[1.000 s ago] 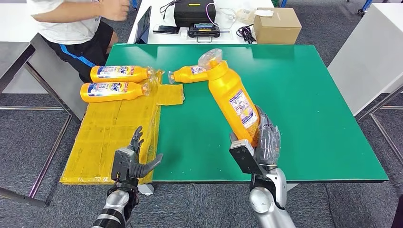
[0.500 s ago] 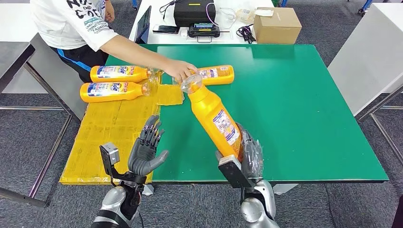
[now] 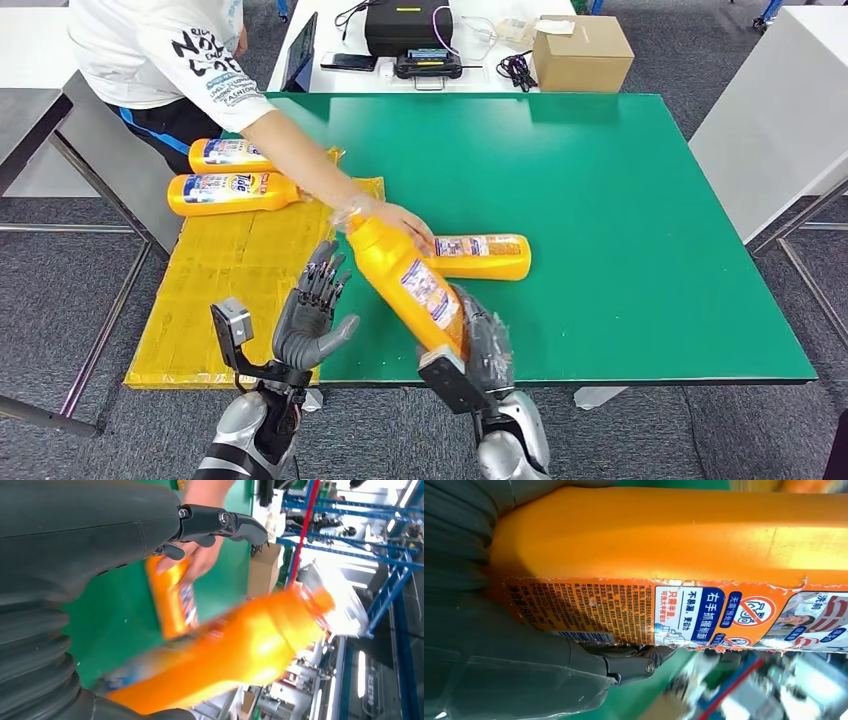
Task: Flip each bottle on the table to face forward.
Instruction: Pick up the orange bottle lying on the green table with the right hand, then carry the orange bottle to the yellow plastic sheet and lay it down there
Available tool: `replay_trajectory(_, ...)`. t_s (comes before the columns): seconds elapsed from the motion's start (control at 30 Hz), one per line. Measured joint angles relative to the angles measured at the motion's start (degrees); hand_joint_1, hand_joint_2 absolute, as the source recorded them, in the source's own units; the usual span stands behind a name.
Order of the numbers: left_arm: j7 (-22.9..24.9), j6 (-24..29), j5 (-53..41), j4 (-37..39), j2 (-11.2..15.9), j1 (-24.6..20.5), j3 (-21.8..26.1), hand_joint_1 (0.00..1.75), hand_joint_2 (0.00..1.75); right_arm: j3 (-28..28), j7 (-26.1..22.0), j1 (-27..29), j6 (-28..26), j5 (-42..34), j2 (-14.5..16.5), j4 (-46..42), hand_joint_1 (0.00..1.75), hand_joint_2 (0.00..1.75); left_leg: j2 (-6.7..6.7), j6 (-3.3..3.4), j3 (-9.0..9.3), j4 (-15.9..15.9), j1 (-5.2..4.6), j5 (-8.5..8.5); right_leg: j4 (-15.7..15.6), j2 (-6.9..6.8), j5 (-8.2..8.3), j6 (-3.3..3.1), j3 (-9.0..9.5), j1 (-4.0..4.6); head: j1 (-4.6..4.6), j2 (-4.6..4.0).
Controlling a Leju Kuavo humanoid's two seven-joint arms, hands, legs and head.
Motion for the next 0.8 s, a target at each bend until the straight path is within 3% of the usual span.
replay_trajectory(0.33,2.19,2.24,-1.00,4.67,0.02,-1.40,-0.90,0.00,1.75,6.51,1.47,-3.20,-2.89,1.30,1.80,9.73,1.75,1.75,-0.01,0.00,0.00,0.00,-0.04,0.01,0.00,0.00,0.00,0.00,0.00,-0.04,0.02,0.00)
replay_trajectory(0.8,3.51,1.31,0.24,8.92,0.17,-1.45,-2.41,0.04,1.75,9.24,2.29,-6.01,-5.68,3.66,2.19,16.99,1.75,1.75,0.02,0.00,0.00,0.00,-0.01,0.00,0.00,0.01,0.00,0.00,-0.02,-0.02,0.02,0.00)
